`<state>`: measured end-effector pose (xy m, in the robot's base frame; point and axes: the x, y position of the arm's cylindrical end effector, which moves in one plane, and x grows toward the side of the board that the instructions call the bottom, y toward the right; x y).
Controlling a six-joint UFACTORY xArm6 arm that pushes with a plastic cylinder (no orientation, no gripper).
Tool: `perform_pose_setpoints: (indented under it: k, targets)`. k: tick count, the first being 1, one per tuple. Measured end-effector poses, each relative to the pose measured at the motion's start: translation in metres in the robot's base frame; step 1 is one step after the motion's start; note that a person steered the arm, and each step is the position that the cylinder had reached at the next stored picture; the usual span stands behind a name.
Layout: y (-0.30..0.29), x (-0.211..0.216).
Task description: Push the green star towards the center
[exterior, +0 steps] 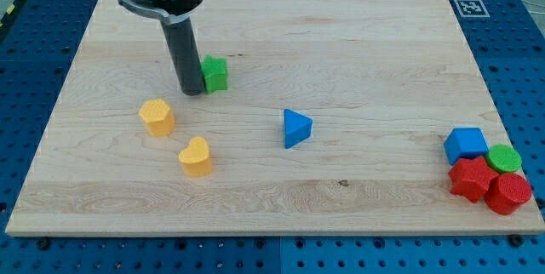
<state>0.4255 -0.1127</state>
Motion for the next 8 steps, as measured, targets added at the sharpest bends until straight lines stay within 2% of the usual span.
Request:
perform_pose_setpoints:
  k: [4,5,6,8]
  targets:
    - [0.019,-0.082]
    - [0.019,-0.087]
    - [0.019,-0.083]
    - [0.044,-0.019]
